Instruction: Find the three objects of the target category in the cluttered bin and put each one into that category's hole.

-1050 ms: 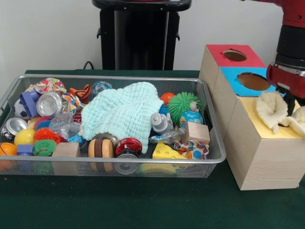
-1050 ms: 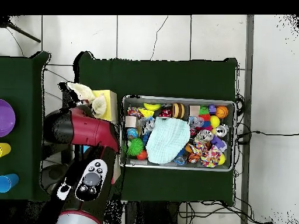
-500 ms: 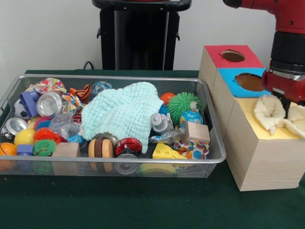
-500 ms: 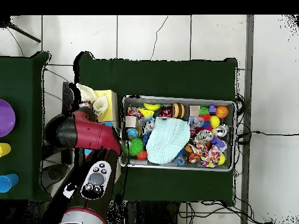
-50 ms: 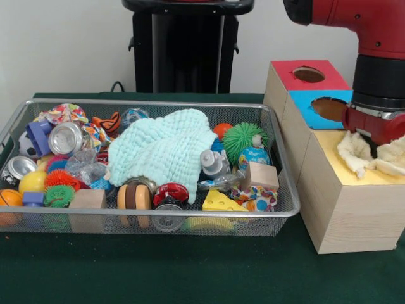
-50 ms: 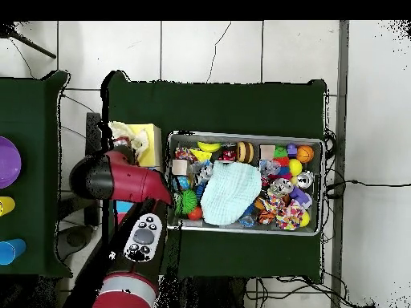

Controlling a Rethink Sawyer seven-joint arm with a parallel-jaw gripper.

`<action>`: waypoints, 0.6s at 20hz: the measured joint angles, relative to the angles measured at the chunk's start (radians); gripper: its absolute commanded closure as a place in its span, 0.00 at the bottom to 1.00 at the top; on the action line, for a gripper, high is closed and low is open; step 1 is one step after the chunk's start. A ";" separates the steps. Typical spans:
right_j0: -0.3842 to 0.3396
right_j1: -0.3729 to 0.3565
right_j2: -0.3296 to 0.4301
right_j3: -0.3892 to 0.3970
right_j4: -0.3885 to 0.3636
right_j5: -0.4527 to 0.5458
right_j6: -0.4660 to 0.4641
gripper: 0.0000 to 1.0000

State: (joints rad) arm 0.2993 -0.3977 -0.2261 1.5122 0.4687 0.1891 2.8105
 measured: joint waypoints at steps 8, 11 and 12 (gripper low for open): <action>0.018 0.011 -0.022 -0.018 -0.009 0.009 0.000 1.00; 0.044 0.030 -0.060 -0.050 -0.009 0.047 0.000 1.00; 0.046 0.034 -0.064 -0.058 -0.009 0.058 0.000 1.00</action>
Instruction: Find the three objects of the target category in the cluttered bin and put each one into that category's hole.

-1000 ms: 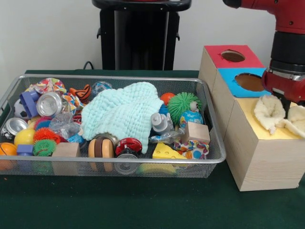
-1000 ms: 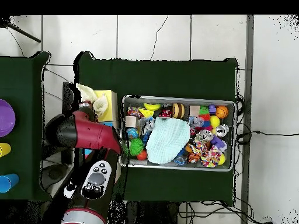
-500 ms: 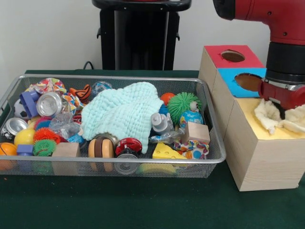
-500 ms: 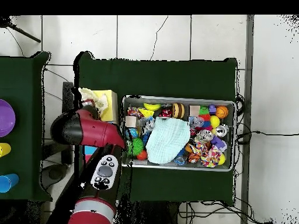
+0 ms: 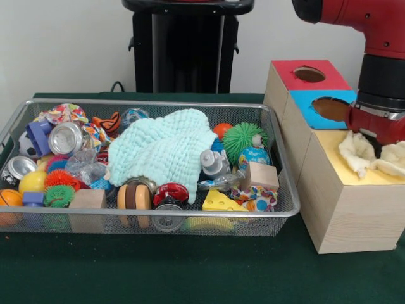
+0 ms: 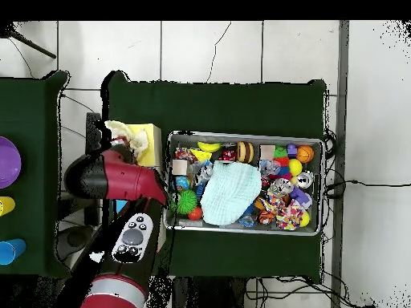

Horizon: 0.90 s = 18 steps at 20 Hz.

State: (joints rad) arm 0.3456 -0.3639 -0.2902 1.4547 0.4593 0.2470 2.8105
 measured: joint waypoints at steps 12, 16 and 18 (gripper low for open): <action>-0.035 0.034 -0.017 -0.143 -0.001 0.333 0.000 1.00; -0.037 0.035 -0.025 -0.155 -0.002 0.364 0.000 1.00; -0.037 0.035 -0.028 -0.157 -0.002 0.368 0.000 1.00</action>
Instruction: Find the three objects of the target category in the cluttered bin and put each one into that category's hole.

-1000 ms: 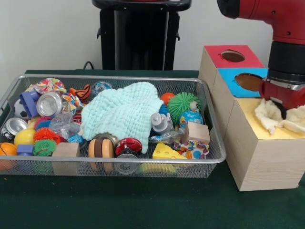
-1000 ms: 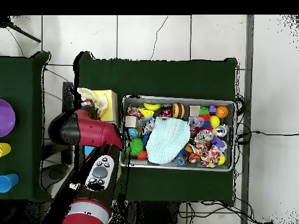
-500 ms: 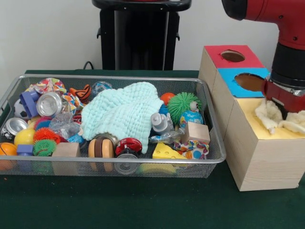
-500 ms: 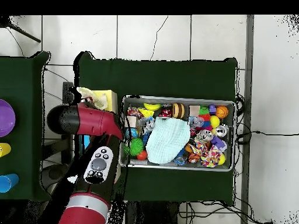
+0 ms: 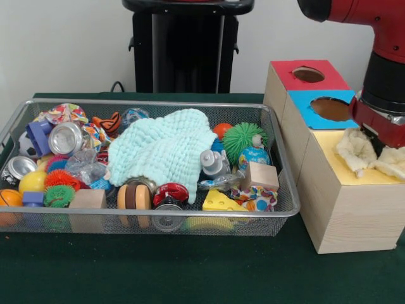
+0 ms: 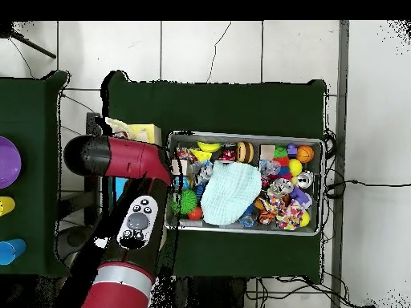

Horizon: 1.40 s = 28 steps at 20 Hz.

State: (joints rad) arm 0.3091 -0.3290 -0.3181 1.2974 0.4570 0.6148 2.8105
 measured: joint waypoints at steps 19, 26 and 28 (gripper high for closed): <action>-0.053 0.076 -0.028 -0.213 -0.009 0.314 0.000 1.00; -0.081 0.133 -0.070 -0.375 -0.016 0.526 0.000 1.00; -0.091 0.143 -0.085 -0.430 -0.019 0.591 0.000 1.00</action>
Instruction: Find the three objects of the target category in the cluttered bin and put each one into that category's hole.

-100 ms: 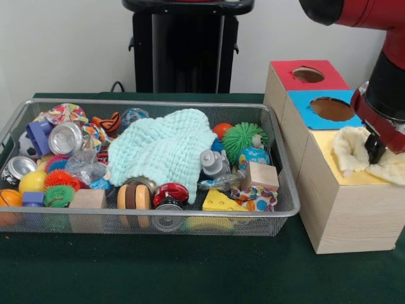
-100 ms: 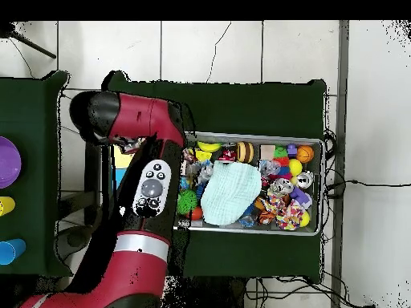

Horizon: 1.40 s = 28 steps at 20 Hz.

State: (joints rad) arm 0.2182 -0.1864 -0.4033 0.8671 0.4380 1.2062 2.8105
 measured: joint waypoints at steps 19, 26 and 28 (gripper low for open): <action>-0.058 -0.054 -0.082 -0.248 -0.017 0.065 0.000 1.00; -0.050 -0.107 -0.083 -0.234 -0.017 0.093 0.000 1.00; -0.042 -0.126 -0.082 -0.217 -0.017 0.093 0.000 1.00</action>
State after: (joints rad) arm 0.1766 -0.3123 -0.4857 0.6497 0.4206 1.2988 2.8105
